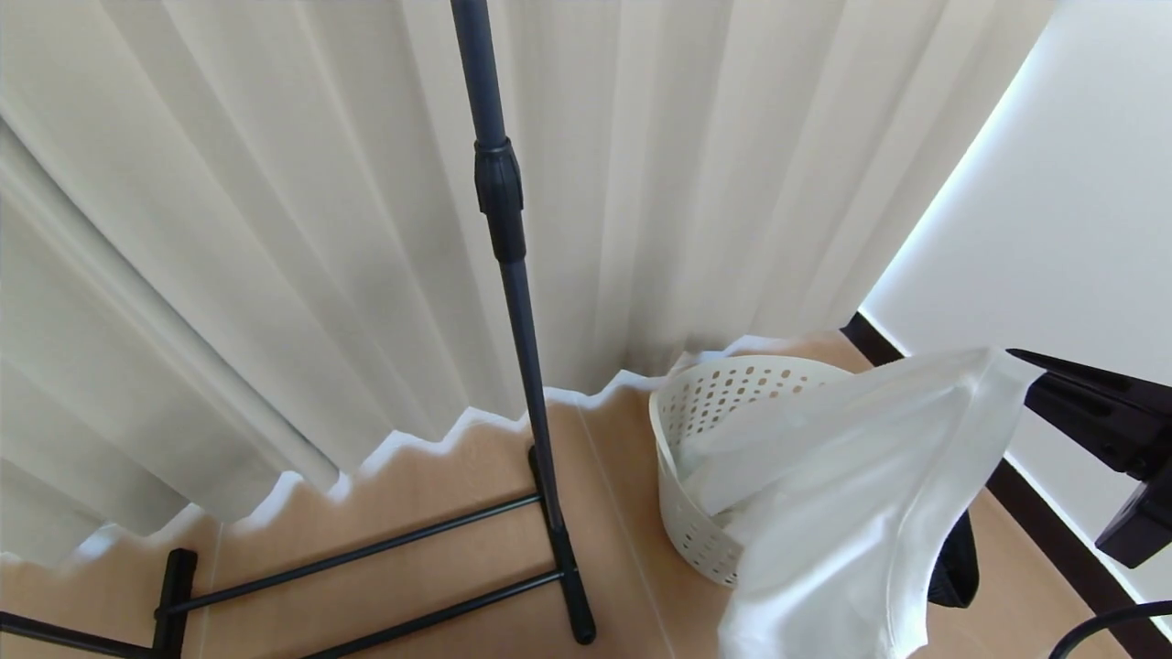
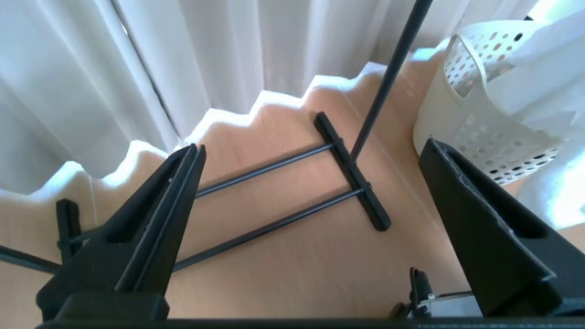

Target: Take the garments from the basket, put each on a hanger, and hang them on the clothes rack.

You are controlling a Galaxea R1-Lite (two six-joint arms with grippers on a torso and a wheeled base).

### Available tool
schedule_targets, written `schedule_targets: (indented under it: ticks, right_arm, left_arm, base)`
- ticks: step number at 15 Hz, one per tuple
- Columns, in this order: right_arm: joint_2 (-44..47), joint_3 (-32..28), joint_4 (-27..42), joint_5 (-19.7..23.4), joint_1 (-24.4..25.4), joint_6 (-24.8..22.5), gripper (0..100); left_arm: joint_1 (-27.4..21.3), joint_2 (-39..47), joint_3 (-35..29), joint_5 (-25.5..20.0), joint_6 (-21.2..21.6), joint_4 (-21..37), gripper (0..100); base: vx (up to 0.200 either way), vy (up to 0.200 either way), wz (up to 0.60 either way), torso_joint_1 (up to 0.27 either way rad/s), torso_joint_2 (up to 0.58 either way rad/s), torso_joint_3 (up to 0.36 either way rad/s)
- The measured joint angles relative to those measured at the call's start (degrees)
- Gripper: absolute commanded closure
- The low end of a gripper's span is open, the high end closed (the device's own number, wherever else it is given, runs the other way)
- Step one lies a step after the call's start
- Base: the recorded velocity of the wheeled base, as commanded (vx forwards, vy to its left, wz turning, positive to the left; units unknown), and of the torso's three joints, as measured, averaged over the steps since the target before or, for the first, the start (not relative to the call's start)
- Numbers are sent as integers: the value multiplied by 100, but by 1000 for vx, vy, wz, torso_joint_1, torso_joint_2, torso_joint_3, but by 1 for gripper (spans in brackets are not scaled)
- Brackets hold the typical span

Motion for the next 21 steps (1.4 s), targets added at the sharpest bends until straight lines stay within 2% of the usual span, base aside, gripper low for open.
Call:
schedule_targets:
  ticks: [4,9,13,21]
  right_arm:
    - [-13,-13,2,13,-5,2,100]
    - [-15,-5,-5,27,-7,2,100]
    - [-22,-5,-5,22,-5,2,100]
    - [-52,6,0,29,-5,0,100]
  left_arm:
    - [6,0,0,1,-2,-2,0]
    - [2,0,-2,1,-2,-2,0]
    - [2,0,-2,1,-9,-6,0]
    - [2,0,-2,1,-7,-4,0]
  base:
    - [0,0,0,0,-231,-26]
    - [0,0,0,36,-421,-334]
    - [0,0,0,108,-454,-314]
    - [0,0,0,160,-490,-156]
